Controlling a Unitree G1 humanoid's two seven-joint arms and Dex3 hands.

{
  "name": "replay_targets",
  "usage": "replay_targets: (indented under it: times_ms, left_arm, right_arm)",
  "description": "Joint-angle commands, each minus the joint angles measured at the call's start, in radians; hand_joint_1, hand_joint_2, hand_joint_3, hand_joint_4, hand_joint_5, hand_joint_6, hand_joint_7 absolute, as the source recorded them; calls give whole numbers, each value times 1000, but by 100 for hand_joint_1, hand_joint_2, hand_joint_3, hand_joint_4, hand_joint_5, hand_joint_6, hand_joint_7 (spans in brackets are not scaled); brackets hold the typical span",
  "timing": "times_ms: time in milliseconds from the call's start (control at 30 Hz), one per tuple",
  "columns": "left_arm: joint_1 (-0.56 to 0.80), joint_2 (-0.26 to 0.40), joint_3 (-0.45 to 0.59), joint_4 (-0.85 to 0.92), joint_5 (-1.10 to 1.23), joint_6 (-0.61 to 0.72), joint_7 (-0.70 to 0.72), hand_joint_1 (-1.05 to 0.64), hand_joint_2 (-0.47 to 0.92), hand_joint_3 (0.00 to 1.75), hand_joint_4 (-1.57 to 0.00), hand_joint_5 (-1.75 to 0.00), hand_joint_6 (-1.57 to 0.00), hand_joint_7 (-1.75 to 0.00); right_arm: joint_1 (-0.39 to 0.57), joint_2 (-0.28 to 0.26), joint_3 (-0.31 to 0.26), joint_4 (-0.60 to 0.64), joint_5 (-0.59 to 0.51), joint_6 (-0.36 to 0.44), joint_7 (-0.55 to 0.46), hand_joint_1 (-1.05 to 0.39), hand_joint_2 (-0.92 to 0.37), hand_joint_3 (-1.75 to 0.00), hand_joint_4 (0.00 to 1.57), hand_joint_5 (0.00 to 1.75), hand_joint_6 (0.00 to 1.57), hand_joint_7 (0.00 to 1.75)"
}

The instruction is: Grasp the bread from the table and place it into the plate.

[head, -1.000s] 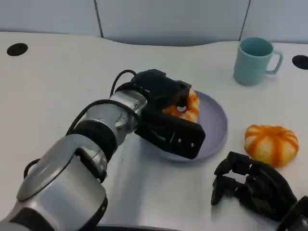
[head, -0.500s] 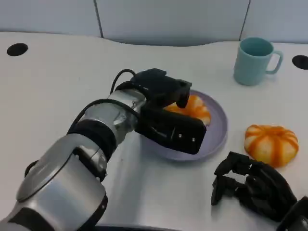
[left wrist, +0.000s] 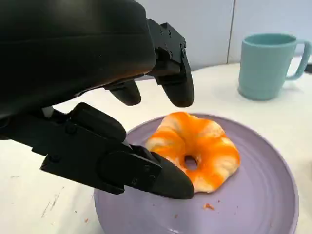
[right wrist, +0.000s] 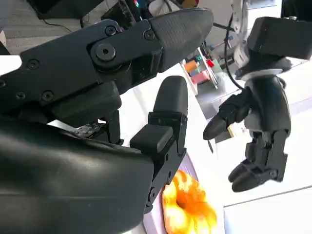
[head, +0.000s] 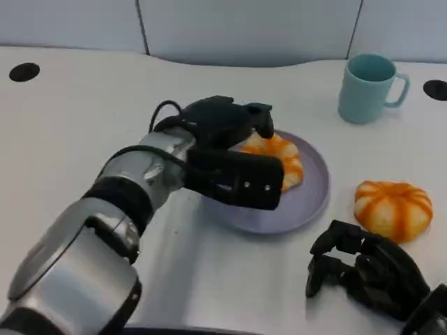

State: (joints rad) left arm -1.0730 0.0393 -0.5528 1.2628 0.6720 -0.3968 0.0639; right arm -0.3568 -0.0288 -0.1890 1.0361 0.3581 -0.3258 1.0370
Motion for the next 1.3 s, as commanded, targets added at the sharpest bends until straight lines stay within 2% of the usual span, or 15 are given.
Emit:
replay_targets:
  times_ms: [33, 267, 433, 500, 600, 767, 833, 967, 1067, 1233, 1300]
  left_arm:
    - [70, 70, 72, -45, -75, -106, 19, -72, 92, 23, 0, -110, 0, -114]
    - [201, 123, 230, -148, -283, -236, -123, -71, 92, 27, 0, -101, 0, -114]
    - [317, 131, 361, -256, -495, -319, -283, -67, 92, 25, 0, -112, 0, -108]
    - [380, 125, 414, -332, -605, -297, -370, -68, 92, 27, 0, -113, -1, -103]
    - [467, 125, 464, -447, -722, -243, -465, -72, 92, 28, -1, -113, -8, -84]
    - [580, 112, 514, -578, -811, -196, -515, -70, 92, 29, -4, -115, -13, -72]
    - [647, 87, 543, -614, -860, -198, -516, -69, 92, 29, -13, -121, -20, -74]
    - [728, 59, 576, -676, -921, -174, -527, -67, 92, 28, -18, -124, -25, -76]
    - [798, 29, 614, -740, -1018, -134, -566, -65, 92, 28, -17, -137, -17, -88]
    - [880, -7, 663, -822, -1133, -57, -606, -64, 92, 24, -23, -144, -24, -96]
    - [918, -22, 683, -833, -1155, -59, -617, -64, 92, 24, -26, -150, -26, -108]
  right_arm:
    - [26, -14, -2, 43, -21, 6, -7, -49, -92, -7, 64, 142, 66, 102]
    - [19, -17, -11, 55, -13, 35, -8, -49, -92, -6, 66, 139, 68, 97]
    - [12, -20, -9, 55, -18, 42, -16, -49, -92, -5, 66, 140, 70, 96]
    - [10, -20, -10, 52, -16, 51, -19, -47, -92, -5, 66, 141, 70, 97]
    - [3, -17, -17, 73, -13, 40, -9, -47, -92, -5, 66, 141, 70, 96]
    - [-6, -15, -25, 99, -15, 29, -4, -47, -92, -6, 68, 140, 71, 95]
    - [-7, -16, -25, 99, -20, 29, -11, -47, -92, -4, 69, 138, 73, 92]
    - [-7, -19, -24, 101, -25, 31, -16, -47, -92, -4, 68, 137, 74, 90]
    - [-1, -18, -22, 67, -19, 45, -8, -48, -92, -5, 64, 142, 72, 95]
    - [1, -12, -31, 67, -8, 53, 8, -46, -92, -6, 63, 144, 69, 98]
    - [5, -13, -28, 63, -15, 48, 1, -47, -92, -6, 63, 144, 69, 98]
